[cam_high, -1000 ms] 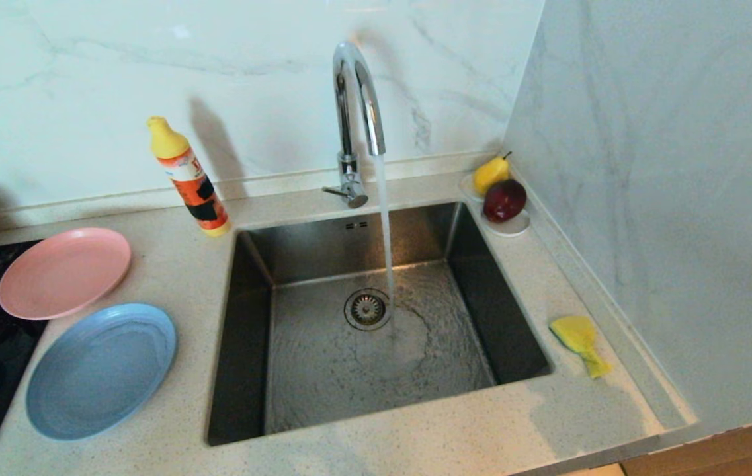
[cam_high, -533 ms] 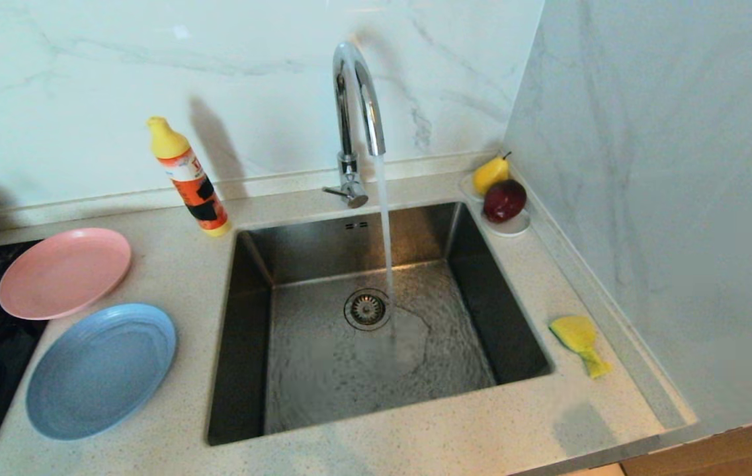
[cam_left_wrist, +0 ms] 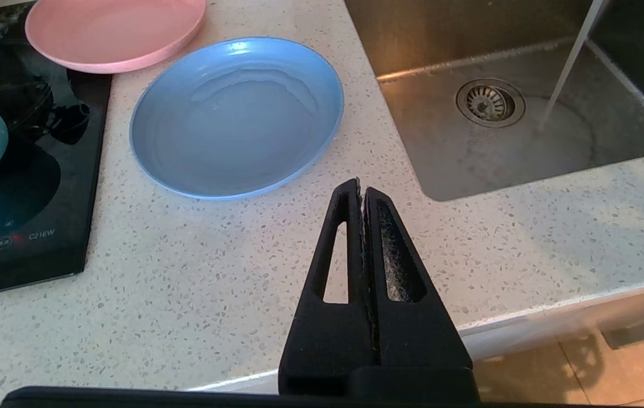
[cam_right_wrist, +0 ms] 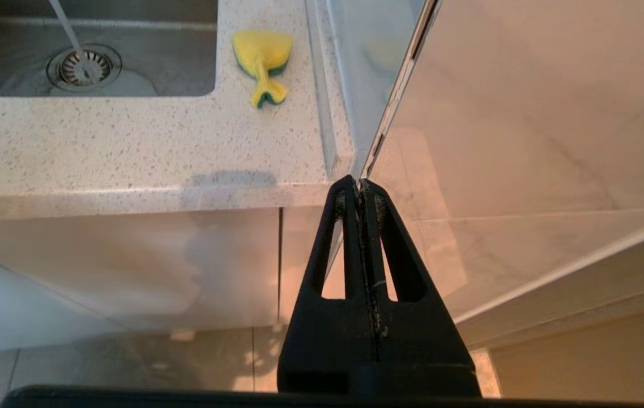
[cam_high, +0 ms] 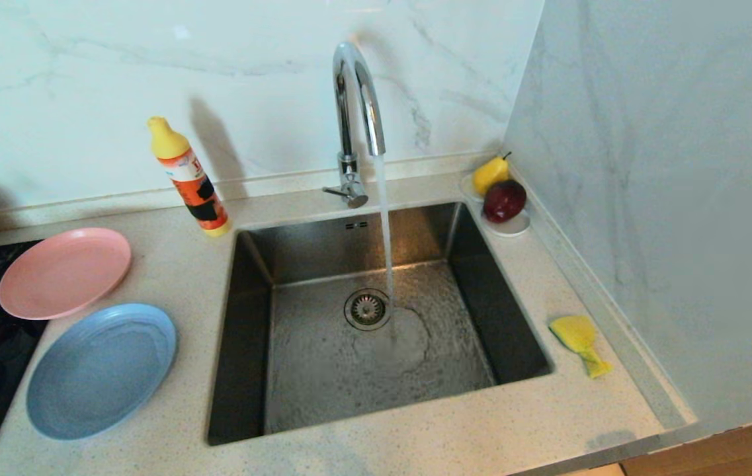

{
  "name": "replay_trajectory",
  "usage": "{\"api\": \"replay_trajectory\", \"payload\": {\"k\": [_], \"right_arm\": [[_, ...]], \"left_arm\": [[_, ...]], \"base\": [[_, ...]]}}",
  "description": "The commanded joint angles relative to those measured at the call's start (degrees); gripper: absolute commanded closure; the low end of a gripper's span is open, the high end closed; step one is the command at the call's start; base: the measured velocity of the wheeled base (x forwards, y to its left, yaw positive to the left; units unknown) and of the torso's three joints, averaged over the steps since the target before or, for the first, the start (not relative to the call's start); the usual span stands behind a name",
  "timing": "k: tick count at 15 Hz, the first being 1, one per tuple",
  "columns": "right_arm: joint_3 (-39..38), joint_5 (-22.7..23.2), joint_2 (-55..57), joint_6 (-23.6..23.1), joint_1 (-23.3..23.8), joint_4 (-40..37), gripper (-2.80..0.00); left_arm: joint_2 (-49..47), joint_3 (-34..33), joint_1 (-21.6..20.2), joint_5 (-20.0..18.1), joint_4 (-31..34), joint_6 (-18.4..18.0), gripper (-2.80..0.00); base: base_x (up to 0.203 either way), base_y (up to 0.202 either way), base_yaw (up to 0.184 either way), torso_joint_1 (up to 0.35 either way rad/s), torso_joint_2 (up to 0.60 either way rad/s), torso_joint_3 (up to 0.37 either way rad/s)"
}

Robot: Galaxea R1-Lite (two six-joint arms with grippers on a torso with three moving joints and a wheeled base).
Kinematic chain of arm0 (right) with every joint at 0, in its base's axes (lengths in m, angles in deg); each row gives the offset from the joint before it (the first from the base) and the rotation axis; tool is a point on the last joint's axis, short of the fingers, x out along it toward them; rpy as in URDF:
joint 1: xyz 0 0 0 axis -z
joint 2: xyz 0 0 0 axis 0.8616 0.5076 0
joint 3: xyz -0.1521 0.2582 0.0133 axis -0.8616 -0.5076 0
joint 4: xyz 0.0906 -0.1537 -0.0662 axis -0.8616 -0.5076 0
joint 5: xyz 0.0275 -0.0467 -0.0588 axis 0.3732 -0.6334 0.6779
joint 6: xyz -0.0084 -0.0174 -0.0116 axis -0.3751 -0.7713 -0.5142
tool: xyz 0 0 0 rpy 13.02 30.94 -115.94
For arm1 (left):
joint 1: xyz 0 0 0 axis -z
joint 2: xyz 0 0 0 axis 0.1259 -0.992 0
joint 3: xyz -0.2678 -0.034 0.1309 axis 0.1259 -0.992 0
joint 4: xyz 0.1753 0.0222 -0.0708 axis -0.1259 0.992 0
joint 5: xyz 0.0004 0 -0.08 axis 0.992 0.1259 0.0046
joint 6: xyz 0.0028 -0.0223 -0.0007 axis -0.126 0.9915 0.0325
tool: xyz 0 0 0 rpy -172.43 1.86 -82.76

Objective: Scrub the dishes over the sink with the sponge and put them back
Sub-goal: Turn off the faucet

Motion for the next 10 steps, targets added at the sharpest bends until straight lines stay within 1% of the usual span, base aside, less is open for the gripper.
{"api": "replay_trajectory", "payload": {"k": [1, 10], "right_arm": [[-0.2, -0.1, -0.1, 0.3, 0.0, 0.1, 0.0], [-0.2, -0.3, -0.1, 0.9, 0.0, 0.3, 0.0]], "left_arm": [[-0.1, -1.1, 0.0, 0.0, 0.0, 0.1, 0.0], [-0.1, -1.1, 0.0, 0.0, 0.0, 0.0, 0.0]], "base": [[0.0, 0.0, 0.0, 0.0, 0.0, 0.0], [0.0, 0.0, 0.0, 0.0, 0.0, 0.0]]}}
